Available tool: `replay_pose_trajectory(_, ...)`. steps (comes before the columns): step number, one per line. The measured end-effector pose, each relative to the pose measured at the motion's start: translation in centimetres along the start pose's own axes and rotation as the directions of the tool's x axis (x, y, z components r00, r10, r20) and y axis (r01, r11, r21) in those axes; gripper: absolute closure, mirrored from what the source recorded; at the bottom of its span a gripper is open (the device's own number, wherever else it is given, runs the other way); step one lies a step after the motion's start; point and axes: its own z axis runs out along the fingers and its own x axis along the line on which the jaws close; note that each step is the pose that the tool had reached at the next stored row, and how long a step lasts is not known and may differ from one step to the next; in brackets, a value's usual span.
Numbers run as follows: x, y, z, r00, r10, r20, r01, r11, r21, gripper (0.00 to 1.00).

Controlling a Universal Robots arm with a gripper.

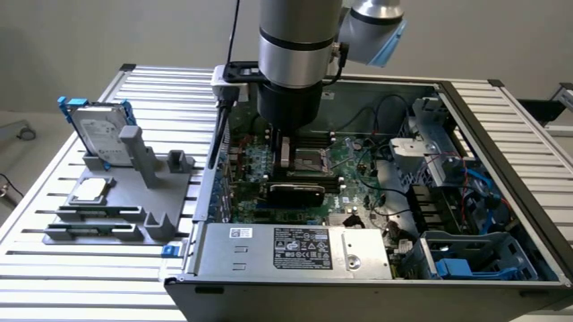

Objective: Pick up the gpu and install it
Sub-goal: 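Press down on the gpu until it lock into place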

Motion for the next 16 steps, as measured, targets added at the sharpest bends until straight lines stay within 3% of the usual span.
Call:
replay_pose_trajectory(2,0.0,0.00,0.12,1.0000,0.000,0.0017,0.000,1.0000,0.0000,0.89)
replay_pose_trajectory(9,-0.1,0.10,1.18,0.9998,-0.001,0.0202,0.001,1.0000,0.0004,0.89)
replay_pose_trajectory(16,-0.2,0.22,2.29,0.9995,-0.001,0.0300,0.001,1.0000,0.0005,0.89)
